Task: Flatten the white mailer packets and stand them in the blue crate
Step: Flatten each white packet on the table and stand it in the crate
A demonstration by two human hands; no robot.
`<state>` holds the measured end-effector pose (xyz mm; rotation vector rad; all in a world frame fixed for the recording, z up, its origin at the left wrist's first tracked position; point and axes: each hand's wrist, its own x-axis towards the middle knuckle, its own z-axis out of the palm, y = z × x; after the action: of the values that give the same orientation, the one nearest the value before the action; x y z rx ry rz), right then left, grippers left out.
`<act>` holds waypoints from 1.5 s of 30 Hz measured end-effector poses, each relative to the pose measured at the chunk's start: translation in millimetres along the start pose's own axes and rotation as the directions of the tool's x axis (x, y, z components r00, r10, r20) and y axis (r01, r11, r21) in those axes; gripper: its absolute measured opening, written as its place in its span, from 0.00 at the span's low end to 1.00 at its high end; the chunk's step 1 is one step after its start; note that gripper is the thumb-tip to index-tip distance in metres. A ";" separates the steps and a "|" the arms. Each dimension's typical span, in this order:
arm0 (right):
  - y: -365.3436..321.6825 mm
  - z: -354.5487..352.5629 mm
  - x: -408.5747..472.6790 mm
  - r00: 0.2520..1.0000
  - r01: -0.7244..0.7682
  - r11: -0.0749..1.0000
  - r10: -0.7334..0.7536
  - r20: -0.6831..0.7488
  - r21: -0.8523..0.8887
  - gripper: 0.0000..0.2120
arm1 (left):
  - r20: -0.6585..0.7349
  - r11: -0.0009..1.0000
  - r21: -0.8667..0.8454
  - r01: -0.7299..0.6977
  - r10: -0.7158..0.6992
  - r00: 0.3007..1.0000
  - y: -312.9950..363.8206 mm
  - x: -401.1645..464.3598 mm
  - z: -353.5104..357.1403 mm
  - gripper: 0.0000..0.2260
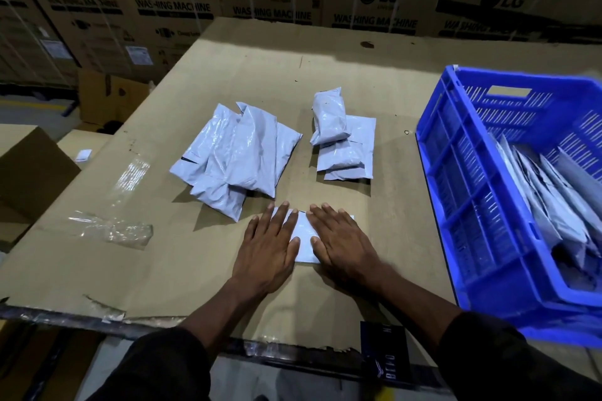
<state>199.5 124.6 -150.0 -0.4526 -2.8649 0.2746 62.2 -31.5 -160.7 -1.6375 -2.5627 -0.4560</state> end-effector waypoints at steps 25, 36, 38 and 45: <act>-1.3 -33.0 -26.8 0.995 0.098 0.995 -0.098 -0.017 0.027 0.25 | 0.037 0.989 -0.113 -0.099 0.104 0.994 -1.8 -11.6 -9.6 0.36; -1.2 -30.4 -36.2 0.754 0.603 0.767 -0.638 -0.157 -0.219 0.07 | -0.304 0.992 0.025 -0.121 0.123 0.945 -1.1 -12.3 -11.4 0.22; -4.2 -40.6 -30.8 0.747 0.610 0.767 -0.641 -0.177 -0.199 0.06 | -0.330 0.996 0.030 -0.079 0.084 0.940 0.9 -11.6 -13.9 0.23; -12.9 -84.7 -13.0 0.986 0.055 0.770 0.057 -0.154 0.635 0.20 | -0.375 0.999 0.047 0.015 0.004 0.927 7.6 -14.4 -21.8 0.29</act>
<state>229.2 120.8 -68.7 -0.3134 -2.3933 1.1121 72.9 -47.3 -141.3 -1.3688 -2.2759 -0.6320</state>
